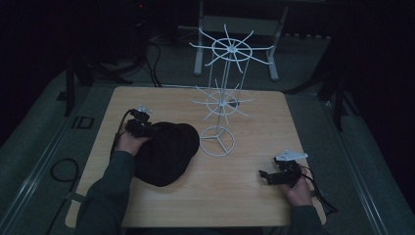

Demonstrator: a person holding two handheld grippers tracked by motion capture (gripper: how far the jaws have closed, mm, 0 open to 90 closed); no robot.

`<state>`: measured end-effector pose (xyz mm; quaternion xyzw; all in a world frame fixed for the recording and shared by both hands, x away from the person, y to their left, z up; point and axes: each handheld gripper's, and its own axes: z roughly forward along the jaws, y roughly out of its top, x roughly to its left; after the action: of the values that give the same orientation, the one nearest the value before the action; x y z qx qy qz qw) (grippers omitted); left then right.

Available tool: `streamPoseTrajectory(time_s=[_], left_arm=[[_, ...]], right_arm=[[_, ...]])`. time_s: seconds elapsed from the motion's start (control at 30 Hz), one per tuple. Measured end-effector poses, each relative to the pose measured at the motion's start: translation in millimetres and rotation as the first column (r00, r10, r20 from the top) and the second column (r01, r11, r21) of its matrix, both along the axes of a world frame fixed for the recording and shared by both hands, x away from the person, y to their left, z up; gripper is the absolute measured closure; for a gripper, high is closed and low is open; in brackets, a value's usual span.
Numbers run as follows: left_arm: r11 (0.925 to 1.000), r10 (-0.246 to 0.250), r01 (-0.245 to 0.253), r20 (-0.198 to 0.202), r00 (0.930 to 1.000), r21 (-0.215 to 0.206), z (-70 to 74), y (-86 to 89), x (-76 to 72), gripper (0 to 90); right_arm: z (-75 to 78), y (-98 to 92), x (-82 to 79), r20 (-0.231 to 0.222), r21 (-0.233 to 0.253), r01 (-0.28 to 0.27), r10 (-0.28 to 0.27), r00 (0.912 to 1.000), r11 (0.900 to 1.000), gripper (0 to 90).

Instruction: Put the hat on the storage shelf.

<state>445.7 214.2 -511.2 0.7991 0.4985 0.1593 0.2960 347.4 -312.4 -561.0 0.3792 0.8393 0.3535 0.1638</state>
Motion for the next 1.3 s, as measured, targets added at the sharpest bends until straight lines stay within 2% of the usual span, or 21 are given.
streamPoseTrajectory(time_s=[0.1,0.23,0.4,0.5,0.6,0.8,0.93,1.07,1.17,1.23,1.3], left_arm=[[0.9994,0.002,-0.001,-0.032,0.9995,0.036,-9.3,-1.0,5.9,45.1],[1.0000,0.009,-0.009,-0.064,0.9979,-0.003,-16.3,1.7,10.3,46.1],[0.9993,-0.004,0.008,-0.095,0.9955,0.036,-18.7,0.2,8.5,51.9],[0.9978,-0.017,0.025,-0.123,0.9923,0.062,-19.1,0.3,6.2,53.0],[0.9974,-0.021,0.031,-0.141,0.9898,0.066,-20.5,1.9,2.0,55.5],[0.9972,-0.030,0.041,-0.166,0.9857,0.062,-19.6,8.1,-11.8,68.4],[0.9999,-0.009,0.008,-0.172,0.9851,-0.011,-19.4,17.2,-21.3,75.9],[0.9974,0.015,-0.027,-0.172,0.9849,-0.067,-19.1,23.9,-29.2,78.1],[0.9901,0.035,-0.060,-0.185,0.9821,-0.127,-19.6,29.9,-32.0,78.7],[0.9817,0.049,-0.082,-0.192,0.9801,-0.172,-20.5,33.6,-33.5,78.7],[0.9774,0.051,-0.088,-0.191,0.9803,-0.192,-20.0,36.1,-35.3,78.8]], right_arm=[[0.0,0.0,0.0,0.000,0.000,0.000,0.000,1.0000,1.000,11.7],[0.0,-0.1,-0.1,0.000,0.000,-0.001,0.001,1.0000,1.000,11.7],[0.0,-0.1,-0.1,0.000,0.000,-0.001,0.001,1.0000,1.000,11.7],[0.0,-0.2,-0.5,0.000,0.000,-0.002,0.002,1.0000,1.000,11.7],[-0.1,-0.2,-0.7,0.000,0.001,-0.002,0.002,1.0000,1.000,11.7],[0.0,-0.2,-0.8,0.000,0.001,-0.002,0.002,1.0000,1.000,11.7],[0.0,-0.3,-1.0,0.000,0.000,-0.002,0.002,1.0000,1.000,11.7],[0.0,-0.3,-1.0,0.000,0.001,-0.002,0.002,1.0000,1.000,11.7],[0.0,-0.3,-1.0,0.000,0.000,-0.001,0.001,1.0000,1.000,11.7],[0.0,-0.3,-1.0,-0.001,0.001,-0.001,0.001,1.0000,1.000,11.7],[0.0,-0.3,-1.0,-0.001,0.001,-0.002,0.002,1.0000,1.000,11.7]])
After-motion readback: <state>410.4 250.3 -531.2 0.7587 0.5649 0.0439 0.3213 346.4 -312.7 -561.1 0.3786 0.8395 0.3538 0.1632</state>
